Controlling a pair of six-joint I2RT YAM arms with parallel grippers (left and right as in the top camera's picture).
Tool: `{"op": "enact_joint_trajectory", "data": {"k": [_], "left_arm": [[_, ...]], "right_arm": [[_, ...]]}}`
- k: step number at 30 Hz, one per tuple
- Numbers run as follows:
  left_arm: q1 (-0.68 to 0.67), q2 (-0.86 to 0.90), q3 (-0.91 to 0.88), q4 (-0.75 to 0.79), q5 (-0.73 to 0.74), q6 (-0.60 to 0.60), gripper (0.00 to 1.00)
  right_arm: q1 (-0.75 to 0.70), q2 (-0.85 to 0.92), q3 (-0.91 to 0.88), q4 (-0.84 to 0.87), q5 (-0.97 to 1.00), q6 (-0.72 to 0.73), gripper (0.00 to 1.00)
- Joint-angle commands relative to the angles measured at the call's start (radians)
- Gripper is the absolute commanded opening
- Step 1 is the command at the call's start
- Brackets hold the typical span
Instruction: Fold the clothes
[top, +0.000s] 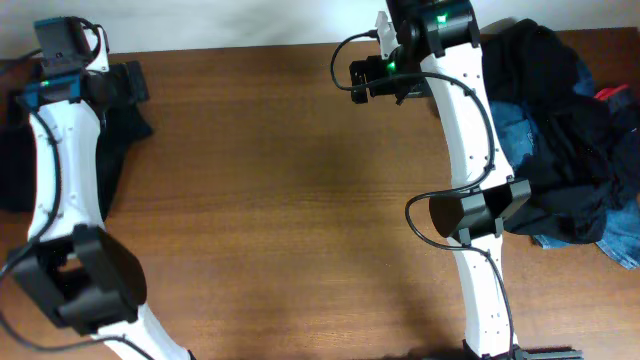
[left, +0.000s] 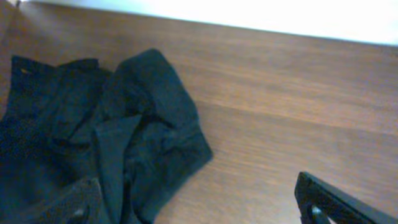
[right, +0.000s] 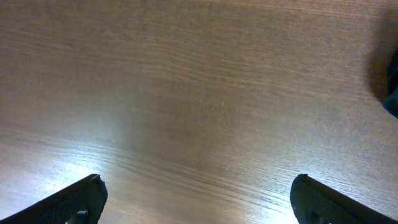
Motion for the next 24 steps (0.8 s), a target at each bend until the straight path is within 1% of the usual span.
{"op": "enact_joint_trajectory", "data": {"k": [1, 6, 12, 17, 24], "left_arm": [[-0.038, -0.086, 0.013, -0.06, 0.093, -0.019, 0.99], [-0.089, -0.147, 0.013, -0.142, 0.159, -0.019, 0.99], [-0.193, -0.181, 0.013, -0.228, 0.171, -0.018, 0.99], [-0.286, -0.181, 0.013, -0.259, 0.174, -0.019, 0.99], [-0.375, -0.181, 0.013, -0.249, 0.194, -0.018, 0.99]], "right_arm": [[-0.004, -0.043, 0.013, -0.006, -0.005, -0.008, 1.0], [-0.024, -0.112, 0.013, -0.006, -0.005, -0.008, 1.0], [-0.106, -0.26, 0.013, -0.006, 0.011, -0.007, 0.99], [-0.237, -0.38, 0.013, -0.006, 0.069, 0.019, 0.99], [-0.469, -0.466, -0.043, -0.006, 0.107, 0.019, 0.99]]}}
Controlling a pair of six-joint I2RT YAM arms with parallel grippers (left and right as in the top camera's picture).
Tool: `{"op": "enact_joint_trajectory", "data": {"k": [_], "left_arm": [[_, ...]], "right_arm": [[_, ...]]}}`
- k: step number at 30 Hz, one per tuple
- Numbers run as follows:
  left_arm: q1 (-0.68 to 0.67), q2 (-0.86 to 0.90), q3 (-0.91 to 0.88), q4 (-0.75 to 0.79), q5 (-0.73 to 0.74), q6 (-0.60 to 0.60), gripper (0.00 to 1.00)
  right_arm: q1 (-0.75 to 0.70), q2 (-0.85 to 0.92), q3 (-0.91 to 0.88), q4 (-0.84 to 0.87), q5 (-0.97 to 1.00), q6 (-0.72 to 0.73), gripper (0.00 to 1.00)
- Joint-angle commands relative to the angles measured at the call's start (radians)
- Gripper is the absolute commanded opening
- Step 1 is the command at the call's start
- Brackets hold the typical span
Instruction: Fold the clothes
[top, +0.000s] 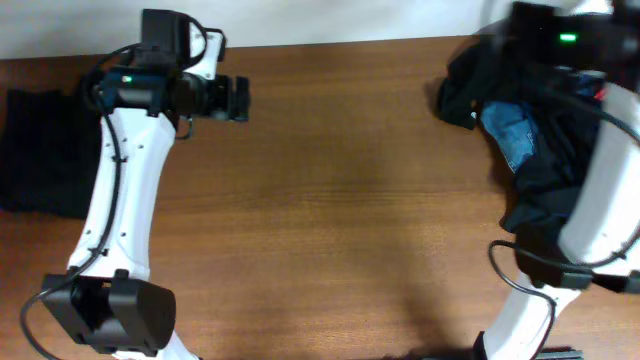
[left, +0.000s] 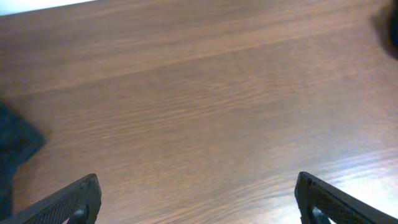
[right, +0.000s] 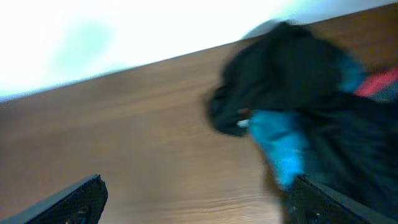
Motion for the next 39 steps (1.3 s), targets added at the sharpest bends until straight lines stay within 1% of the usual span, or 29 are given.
{"op": "enact_joint_trajectory", "data": {"k": [1, 4, 8, 10, 15, 18, 22, 24, 26, 32, 35, 39], "left_arm": [[-0.029, -0.031, 0.011, 0.009, 0.018, -0.006, 0.99], [-0.039, -0.031, 0.011, 0.018, 0.017, -0.006, 0.99], [-0.039, -0.031, 0.011, 0.021, 0.018, -0.006, 0.99], [-0.039, -0.031, 0.011, 0.022, 0.018, -0.006, 0.99], [-0.039, -0.03, 0.011, 0.027, 0.017, -0.006, 0.99], [-0.04, -0.03, 0.011, 0.039, 0.017, -0.006, 0.99], [-0.04, -0.03, 0.011, 0.052, 0.013, -0.006, 0.99], [-0.04, -0.03, 0.011, 0.053, 0.013, -0.006, 0.99], [-0.04, -0.03, 0.011, 0.052, 0.013, -0.006, 0.99], [-0.041, -0.03, 0.011, 0.052, 0.013, -0.006, 0.99], [-0.041, -0.029, 0.011, 0.051, 0.011, -0.006, 0.99], [-0.041, -0.028, 0.01, 0.051, 0.011, -0.006, 0.99]], "right_arm": [[-0.097, -0.016, -0.053, -0.006, 0.035, 0.007, 0.99], [-0.179, -0.031, -0.119, -0.006, -0.001, 0.003, 0.99], [-0.246, -0.08, -0.221, -0.006, 0.008, -0.005, 0.99], [-0.277, -0.126, -0.279, -0.006, 0.061, -0.004, 0.99], [-0.36, -0.247, -0.407, -0.006, 0.117, 0.0, 1.0], [-0.433, -0.341, -0.525, -0.006, 0.162, 0.019, 0.97], [-0.554, -0.429, -0.663, -0.006, 0.15, 0.034, 0.97], [-0.6, -0.437, -0.704, 0.006, 0.112, 0.034, 0.97], [-0.632, -0.43, -0.762, 0.064, 0.069, 0.032, 0.97], [-0.635, -0.393, -0.932, 0.267, -0.101, -0.08, 0.97], [-0.635, -0.369, -0.992, 0.33, -0.15, -0.116, 0.98], [-0.635, -0.323, -1.045, 0.393, -0.193, -0.125, 0.98]]}}
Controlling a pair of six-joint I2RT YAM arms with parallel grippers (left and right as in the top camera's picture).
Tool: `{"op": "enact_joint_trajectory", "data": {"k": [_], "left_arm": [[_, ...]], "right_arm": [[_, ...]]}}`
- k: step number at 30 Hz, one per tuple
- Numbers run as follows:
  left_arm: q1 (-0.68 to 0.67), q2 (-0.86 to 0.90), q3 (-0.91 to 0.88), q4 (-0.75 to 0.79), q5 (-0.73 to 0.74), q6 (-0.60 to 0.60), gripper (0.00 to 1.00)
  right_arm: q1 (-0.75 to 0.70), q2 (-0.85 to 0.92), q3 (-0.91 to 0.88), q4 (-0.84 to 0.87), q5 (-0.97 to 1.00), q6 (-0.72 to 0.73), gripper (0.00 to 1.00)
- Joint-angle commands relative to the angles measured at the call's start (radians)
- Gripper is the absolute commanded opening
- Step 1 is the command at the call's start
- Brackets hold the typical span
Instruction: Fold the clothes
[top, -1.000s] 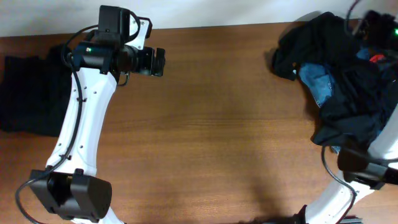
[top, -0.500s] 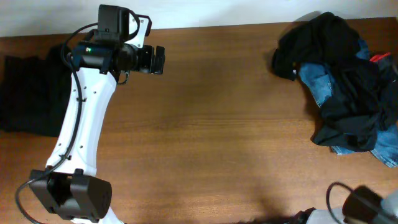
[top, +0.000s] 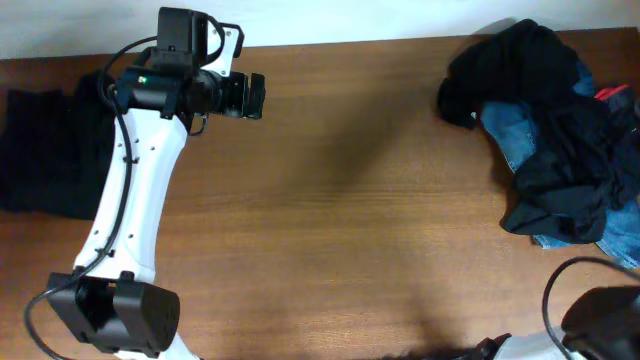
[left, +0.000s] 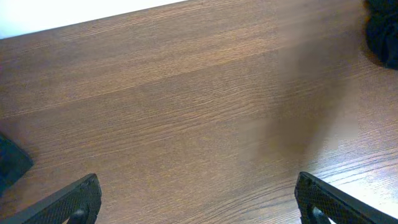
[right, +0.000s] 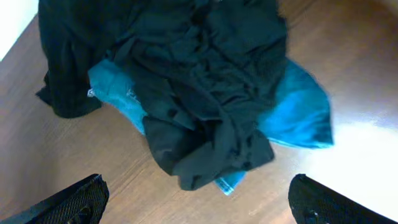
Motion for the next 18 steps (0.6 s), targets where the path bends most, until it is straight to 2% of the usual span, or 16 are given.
{"op": "enact_joint_trajectory", "data": {"k": [1, 5, 13, 18], "left_arm": [[-0.001, -0.028, 0.01, 0.003, 0.007, -0.006, 0.99], [-0.001, -0.023, 0.01, 0.003, 0.006, -0.005, 0.99], [0.0, -0.02, 0.01, 0.003, 0.004, -0.002, 0.99], [0.0, -0.02, 0.01, 0.003, 0.003, -0.002, 0.99]], "right_arm": [[-0.003, 0.044, -0.045, 0.049, -0.089, -0.037, 0.98], [0.005, 0.096, -0.071, 0.08, -0.096, -0.048, 0.97], [0.076, 0.21, -0.082, 0.14, -0.085, -0.122, 0.89], [0.119, 0.26, -0.082, 0.161, -0.04, -0.14, 0.8]]}}
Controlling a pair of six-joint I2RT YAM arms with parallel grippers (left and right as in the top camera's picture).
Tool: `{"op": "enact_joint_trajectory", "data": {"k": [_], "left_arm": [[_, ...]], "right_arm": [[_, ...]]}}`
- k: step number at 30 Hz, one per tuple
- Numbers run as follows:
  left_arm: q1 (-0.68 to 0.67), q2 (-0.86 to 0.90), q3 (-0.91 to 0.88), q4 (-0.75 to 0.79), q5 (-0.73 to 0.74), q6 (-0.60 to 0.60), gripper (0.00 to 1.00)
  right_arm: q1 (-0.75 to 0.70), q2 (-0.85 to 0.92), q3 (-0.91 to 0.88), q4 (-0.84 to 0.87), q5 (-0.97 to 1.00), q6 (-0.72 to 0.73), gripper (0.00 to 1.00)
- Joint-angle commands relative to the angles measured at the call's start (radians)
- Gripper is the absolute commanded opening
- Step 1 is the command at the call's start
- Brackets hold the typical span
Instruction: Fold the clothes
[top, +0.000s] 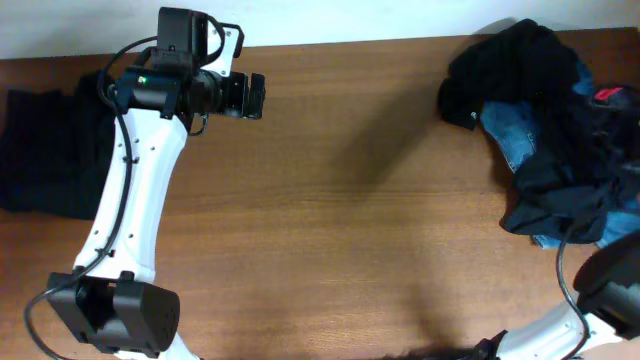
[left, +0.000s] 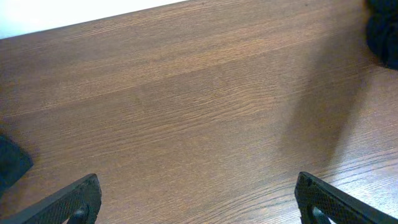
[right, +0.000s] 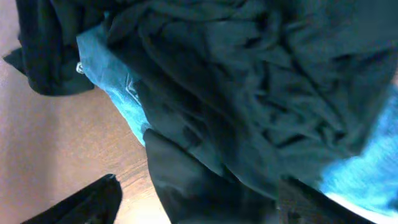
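Note:
A heap of crumpled clothes (top: 555, 130) lies at the table's far right: black garments over a blue one (right: 115, 87). In the right wrist view my right gripper (right: 199, 208) is open and low over the heap, with a fold of black cloth (right: 236, 137) between its spread fingers. It does not show in the overhead view. A flat black garment (top: 40, 150) rests at the far left. My left gripper (top: 247, 97) hangs open over bare wood at the back left, its fingertips (left: 78, 199) far apart with nothing between them.
The brown wooden table (top: 330, 230) runs between the two clothing heaps. A red piece (top: 606, 95) peeks out of the right heap. The left arm's white links (top: 125, 210) cross the table's left side. A cable and base of the right arm (top: 605, 290) sit at the front right.
My right gripper has come down from well above the heap to right on it, black cloth now filling the space between its fingers. The left arm has not moved.
First my left gripper was over the black garment at the far left and my right gripper over bare wood at the back. Then the left was over bare table and the right swung toward the heap. Later the right looked down on the heap, and now is at it.

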Motion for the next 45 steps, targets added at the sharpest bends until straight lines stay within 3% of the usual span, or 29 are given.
{"op": "enact_joint_trajectory", "data": {"k": [1, 35, 37, 40, 43, 45], "left_arm": [[0.0, -0.02, 0.01, 0.002, 0.004, -0.002, 0.99], [0.0, -0.02, 0.01, 0.006, 0.003, -0.002, 0.99], [0.0, -0.02, 0.01, 0.006, 0.003, -0.002, 0.99], [0.0, -0.02, 0.01, 0.006, 0.003, -0.002, 0.99], [0.0, -0.02, 0.01, 0.01, 0.004, -0.002, 0.99], [0.0, -0.02, 0.01, 0.015, 0.003, -0.002, 0.99]], "right_arm": [[0.029, 0.031, -0.007, 0.011, 0.043, -0.031, 0.78], [0.032, 0.153, -0.013, 0.12, 0.166, 0.044, 0.77], [0.033, 0.165, -0.013, 0.12, 0.162, 0.056, 0.68], [0.033, 0.164, -0.012, 0.121, 0.159, 0.061, 0.36], [0.033, 0.162, -0.01, 0.12, 0.159, 0.075, 0.14], [0.033, 0.162, -0.01, 0.12, 0.159, 0.081, 0.04]]}}
